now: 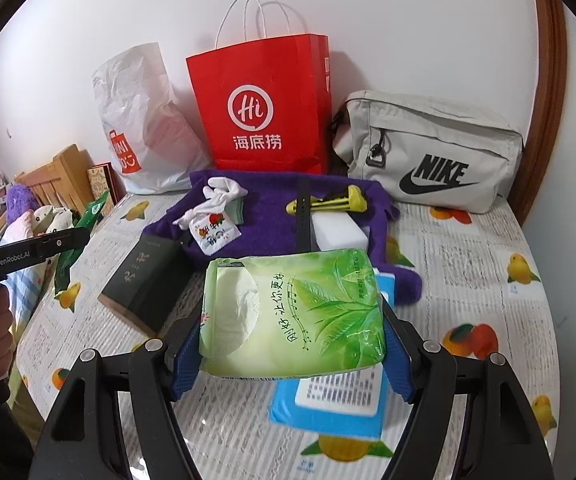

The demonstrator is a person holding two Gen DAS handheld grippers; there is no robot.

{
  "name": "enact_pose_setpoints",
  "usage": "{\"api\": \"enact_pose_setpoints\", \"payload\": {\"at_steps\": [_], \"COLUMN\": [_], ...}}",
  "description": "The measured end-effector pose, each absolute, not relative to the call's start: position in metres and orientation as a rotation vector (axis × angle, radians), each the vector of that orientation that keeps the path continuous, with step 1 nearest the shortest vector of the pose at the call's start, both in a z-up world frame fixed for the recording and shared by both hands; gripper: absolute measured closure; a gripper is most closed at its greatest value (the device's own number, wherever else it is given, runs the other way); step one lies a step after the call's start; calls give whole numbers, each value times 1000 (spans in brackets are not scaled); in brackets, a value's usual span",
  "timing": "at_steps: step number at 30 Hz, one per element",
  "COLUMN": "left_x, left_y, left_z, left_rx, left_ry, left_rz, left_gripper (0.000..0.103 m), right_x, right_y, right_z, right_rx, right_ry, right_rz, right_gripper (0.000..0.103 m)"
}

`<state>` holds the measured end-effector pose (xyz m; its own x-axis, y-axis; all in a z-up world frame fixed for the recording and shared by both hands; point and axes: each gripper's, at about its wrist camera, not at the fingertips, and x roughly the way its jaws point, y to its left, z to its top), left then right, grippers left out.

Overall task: Organize soft objects
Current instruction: 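Carry the green snack packet and green tissue pack in both grippers over the purple towel, then open the right gripper to drop the tissue pack on the towel while the left gripper releases the snack packet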

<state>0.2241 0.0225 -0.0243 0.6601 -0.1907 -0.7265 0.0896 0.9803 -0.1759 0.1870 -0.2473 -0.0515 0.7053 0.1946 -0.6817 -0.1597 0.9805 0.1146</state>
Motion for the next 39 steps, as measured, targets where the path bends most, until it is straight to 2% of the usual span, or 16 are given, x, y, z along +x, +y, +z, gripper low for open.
{"api": "enact_pose_setpoints", "payload": {"at_steps": [14,28,39], "left_x": [277,343,387], "left_y": [21,11,-9], "left_z": [-43,-70,-92], "left_rx": [-122,-112,-142], "left_ry": [881,945,996], "left_rz": [-161,-184,-213], "left_gripper": [74,73,73], "right_x": [260,347,375], "right_y": [-240,-247,-247], "right_z": [-69,-115,-140], "right_rx": [31,34,47], "right_ry": [809,913,983], "right_rz": [231,224,216], "right_gripper": [29,29,29]}}
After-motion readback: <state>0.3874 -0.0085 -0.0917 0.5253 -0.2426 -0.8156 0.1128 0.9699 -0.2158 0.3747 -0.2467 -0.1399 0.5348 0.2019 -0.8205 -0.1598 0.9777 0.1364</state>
